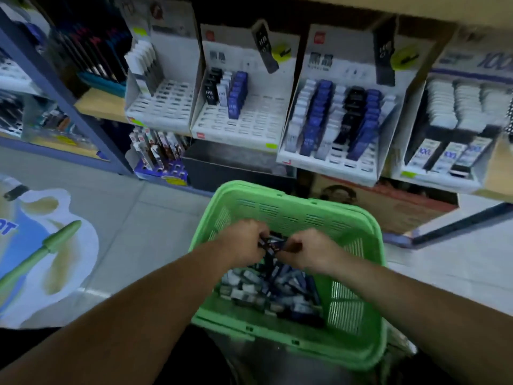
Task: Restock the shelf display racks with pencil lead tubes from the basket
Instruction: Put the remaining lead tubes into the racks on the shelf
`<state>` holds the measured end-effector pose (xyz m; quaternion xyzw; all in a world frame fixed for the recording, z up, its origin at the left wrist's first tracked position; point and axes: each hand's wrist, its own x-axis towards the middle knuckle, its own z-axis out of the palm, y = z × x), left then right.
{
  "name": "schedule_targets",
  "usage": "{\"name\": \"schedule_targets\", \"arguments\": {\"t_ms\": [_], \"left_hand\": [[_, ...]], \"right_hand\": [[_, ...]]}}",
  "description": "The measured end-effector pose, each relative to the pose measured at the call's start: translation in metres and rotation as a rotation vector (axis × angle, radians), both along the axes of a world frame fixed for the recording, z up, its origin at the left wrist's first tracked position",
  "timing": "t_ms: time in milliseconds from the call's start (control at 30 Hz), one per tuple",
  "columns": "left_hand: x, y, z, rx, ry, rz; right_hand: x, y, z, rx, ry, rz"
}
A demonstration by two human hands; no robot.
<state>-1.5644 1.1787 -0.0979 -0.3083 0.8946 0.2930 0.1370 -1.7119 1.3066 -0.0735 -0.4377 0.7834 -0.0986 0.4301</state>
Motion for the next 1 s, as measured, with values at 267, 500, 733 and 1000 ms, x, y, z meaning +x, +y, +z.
{"name": "schedule_targets", "arguments": {"t_ms": [267, 500, 733, 1000], "left_hand": [[-0.002, 0.025, -0.087, 0.049, -0.285, -0.107], [0.031, 0.034, -0.143, 0.038, -0.336, -0.133], [0.029, 0.018, -0.154, -0.176, -0.424, -0.332], [0.012, 0.017, -0.161, -0.184, -0.449, -0.46]], "right_hand": [[-0.006, 0.047, -0.102, 0.041, -0.137, -0.405], [-0.019, 0.033, -0.168, 0.146, -0.064, -0.39], [-0.009, 0.021, -0.197, 0.199, 0.077, -0.303], [-0.009, 0.028, -0.209, 0.267, -0.081, -0.52]]}}
